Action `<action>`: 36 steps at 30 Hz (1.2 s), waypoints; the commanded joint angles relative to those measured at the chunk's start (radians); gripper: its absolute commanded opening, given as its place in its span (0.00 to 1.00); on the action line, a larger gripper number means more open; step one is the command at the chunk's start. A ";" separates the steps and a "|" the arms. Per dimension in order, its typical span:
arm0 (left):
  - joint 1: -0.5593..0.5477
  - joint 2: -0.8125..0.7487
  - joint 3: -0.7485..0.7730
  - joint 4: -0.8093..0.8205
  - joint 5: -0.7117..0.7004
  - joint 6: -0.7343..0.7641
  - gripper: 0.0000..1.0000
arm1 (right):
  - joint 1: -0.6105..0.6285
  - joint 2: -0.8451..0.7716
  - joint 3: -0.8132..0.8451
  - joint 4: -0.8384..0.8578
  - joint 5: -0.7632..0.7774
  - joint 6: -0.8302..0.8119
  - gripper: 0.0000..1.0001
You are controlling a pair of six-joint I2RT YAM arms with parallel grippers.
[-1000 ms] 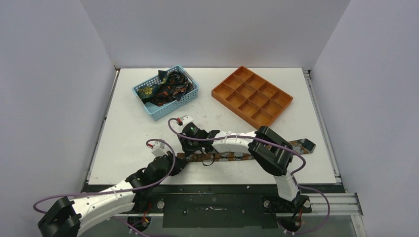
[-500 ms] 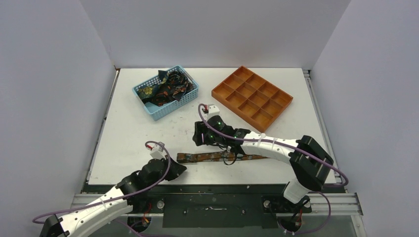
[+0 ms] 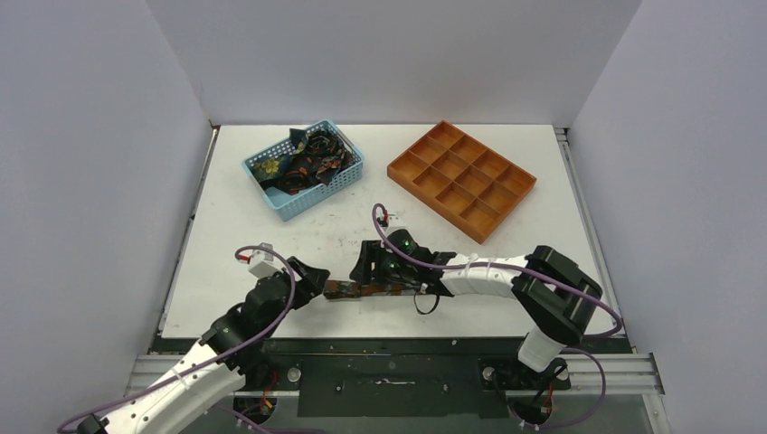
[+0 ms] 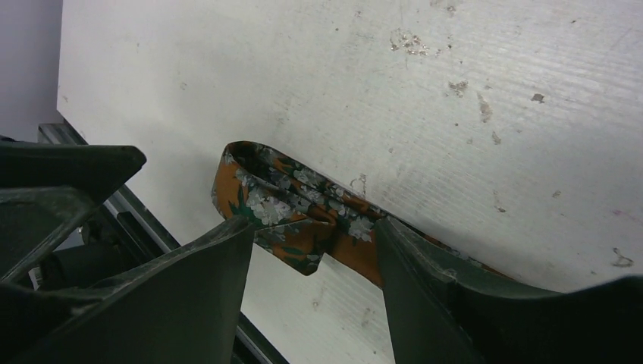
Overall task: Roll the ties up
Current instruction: Roll the tie at the center of the board.
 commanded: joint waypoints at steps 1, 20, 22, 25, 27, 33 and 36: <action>0.128 0.067 -0.004 0.074 0.160 0.025 0.69 | -0.003 0.034 0.004 0.102 -0.036 0.043 0.59; 0.414 0.082 -0.179 0.259 0.556 -0.011 0.69 | 0.021 0.119 0.026 0.143 -0.072 0.042 0.42; 0.417 0.091 -0.186 0.273 0.564 -0.015 0.69 | 0.022 0.104 0.023 0.133 -0.063 0.045 0.50; 0.418 0.102 -0.190 0.281 0.571 -0.015 0.68 | 0.022 0.071 0.008 0.124 -0.040 0.054 0.54; 0.419 0.105 -0.190 0.279 0.573 -0.011 0.68 | 0.022 0.044 -0.013 0.127 -0.022 0.071 0.54; 0.420 0.098 -0.199 0.280 0.571 -0.018 0.67 | 0.037 -0.017 -0.125 0.247 0.040 0.202 0.53; 0.421 0.096 -0.202 0.283 0.574 -0.021 0.67 | 0.061 -0.023 -0.152 0.289 0.074 0.234 0.53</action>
